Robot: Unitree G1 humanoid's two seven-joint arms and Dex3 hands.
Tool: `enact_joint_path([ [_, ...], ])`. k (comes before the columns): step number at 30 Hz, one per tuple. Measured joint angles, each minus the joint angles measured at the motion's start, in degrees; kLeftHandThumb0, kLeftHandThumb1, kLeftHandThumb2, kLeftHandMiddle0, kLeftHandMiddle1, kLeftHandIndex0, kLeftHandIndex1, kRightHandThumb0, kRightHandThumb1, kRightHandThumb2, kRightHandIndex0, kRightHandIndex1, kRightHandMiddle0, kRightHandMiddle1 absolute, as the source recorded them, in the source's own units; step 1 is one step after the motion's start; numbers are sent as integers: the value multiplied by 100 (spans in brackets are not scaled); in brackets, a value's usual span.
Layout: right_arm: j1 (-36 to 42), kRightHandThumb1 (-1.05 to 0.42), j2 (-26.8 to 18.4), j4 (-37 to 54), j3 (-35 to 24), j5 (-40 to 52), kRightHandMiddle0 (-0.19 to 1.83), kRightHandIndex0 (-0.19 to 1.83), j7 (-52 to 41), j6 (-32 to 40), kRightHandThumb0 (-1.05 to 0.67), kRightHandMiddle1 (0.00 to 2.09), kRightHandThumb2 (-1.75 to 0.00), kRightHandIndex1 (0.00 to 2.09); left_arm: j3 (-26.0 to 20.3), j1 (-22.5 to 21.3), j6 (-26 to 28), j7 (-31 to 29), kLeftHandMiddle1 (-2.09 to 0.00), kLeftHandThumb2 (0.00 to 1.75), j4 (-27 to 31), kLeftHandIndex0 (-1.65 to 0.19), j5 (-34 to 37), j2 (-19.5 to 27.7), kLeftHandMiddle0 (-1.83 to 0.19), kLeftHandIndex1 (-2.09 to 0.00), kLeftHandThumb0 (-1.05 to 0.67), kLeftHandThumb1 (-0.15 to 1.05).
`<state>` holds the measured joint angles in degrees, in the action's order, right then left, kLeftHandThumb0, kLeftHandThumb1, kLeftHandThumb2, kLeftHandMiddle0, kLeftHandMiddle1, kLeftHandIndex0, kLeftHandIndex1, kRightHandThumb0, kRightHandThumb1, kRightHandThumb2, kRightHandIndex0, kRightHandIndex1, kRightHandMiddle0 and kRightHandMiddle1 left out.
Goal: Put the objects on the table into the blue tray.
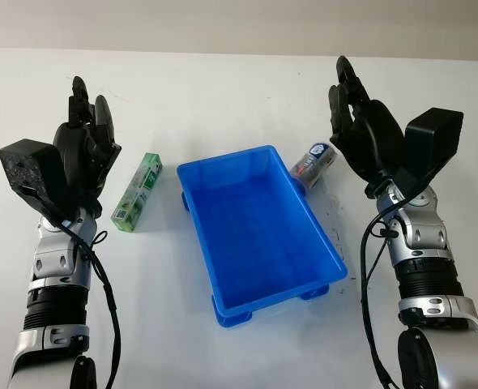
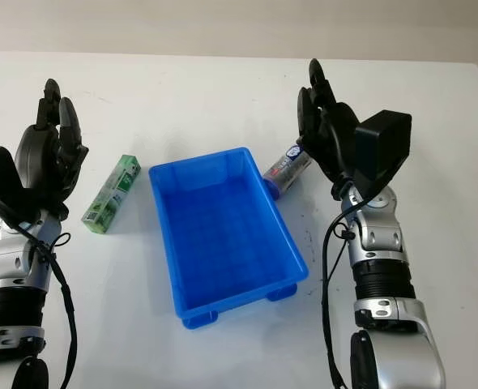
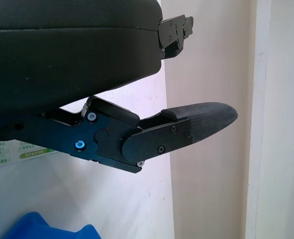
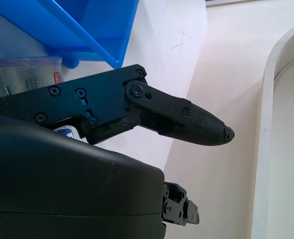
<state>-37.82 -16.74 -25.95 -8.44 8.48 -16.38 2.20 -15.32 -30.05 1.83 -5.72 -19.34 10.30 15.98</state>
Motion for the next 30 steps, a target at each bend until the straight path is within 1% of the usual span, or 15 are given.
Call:
enact_joint_path([
  [7, -8, -105, -1, -40, 1, -2, -19, -19, -32, -22, -74, 0, -77, 0, -1, -5, 1, -5, 0, 69, -6, 19, 8, 0, 19, 0, -81, 105],
  [14, -42, -105, -23, -256, 14, -60, -19, -19, -125, -47, -73, 0, -76, 0, -1, -112, -2, 13, 0, 68, -69, 19, 7, 75, 19, 0, -81, 105],
  [16, -83, -105, -106, -333, 17, -75, -19, -19, -294, -158, -74, 0, -73, 0, -1, -123, -2, 44, 0, 68, -68, 19, 8, 75, 19, 0, -81, 105],
  [18, -206, -105, -274, -522, 20, -136, -19, -19, -484, -440, -79, 0, -61, 0, -2, -123, -2, 68, 0, 69, -68, 19, 8, 75, 19, 0, -81, 105],
  [20, -401, -105, -509, -738, 33, -240, -19, -19, -654, -669, -83, 0, -53, 0, -1, -123, -2, 72, 0, 69, -66, 19, 8, 76, 19, 0, -81, 105],
  [24, -984, -105, -1244, -1292, 370, -951, -19, -19, -992, -1251, -90, 0, -39, 0, 0, -122, 0, 67, 0, 69, -44, 19, 17, 76, 19, 0, -81, 105],
  [25, -1159, -104, -1445, -1455, 500, -1195, -19, -19, -1042, -1436, -91, 0, -26, 0, 1, -121, 1, 62, 0, 69, -37, 19, 17, 77, 19, 0, -81, 105],
  [27, -1450, -99, -1746, -1690, 675, -1489, -18, -19, -1183, -1621, -89, 2, -12, 0, 2, -121, 4, 48, 0, 69, -24, 19, 18, 80, 19, 0, -81, 105],
  [28, -1573, -93, -1859, -1778, 755, -1600, -16, -17, -1255, -1674, -88, 3, -7, 2, 2, -121, 5, 40, 0, 69, -20, 19, 20, 83, 19, 0, -81, 105],
  [30, -1786, -86, -2043, -1914, 935, -1857, -14, -15, -1373, -1760, -87, 4, -3, 3, 3, -121, 5, 38, 0, 68, -20, 19, 25, 85, 19, 0, -81, 105],
])
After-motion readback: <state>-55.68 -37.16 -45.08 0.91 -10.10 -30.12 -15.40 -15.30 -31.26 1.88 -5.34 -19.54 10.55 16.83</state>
